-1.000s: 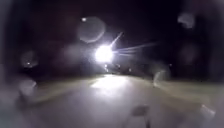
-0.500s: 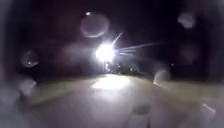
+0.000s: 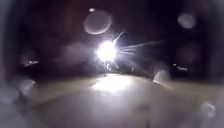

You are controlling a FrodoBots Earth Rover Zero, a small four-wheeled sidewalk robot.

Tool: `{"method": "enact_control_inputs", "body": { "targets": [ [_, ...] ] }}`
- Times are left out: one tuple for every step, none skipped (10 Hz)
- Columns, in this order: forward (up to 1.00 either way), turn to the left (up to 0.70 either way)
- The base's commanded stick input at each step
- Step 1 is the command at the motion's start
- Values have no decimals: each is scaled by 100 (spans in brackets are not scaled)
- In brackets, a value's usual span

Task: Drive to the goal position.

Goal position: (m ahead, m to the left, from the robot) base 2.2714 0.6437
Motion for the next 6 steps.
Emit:
{"method": "enact_control_inputs", "body": {
  "targets": [
    [100,-1],
    [100,-2],
    [100,-3],
    [100,-4],
    [100,-5],
    [100,-6]
  ]
}}
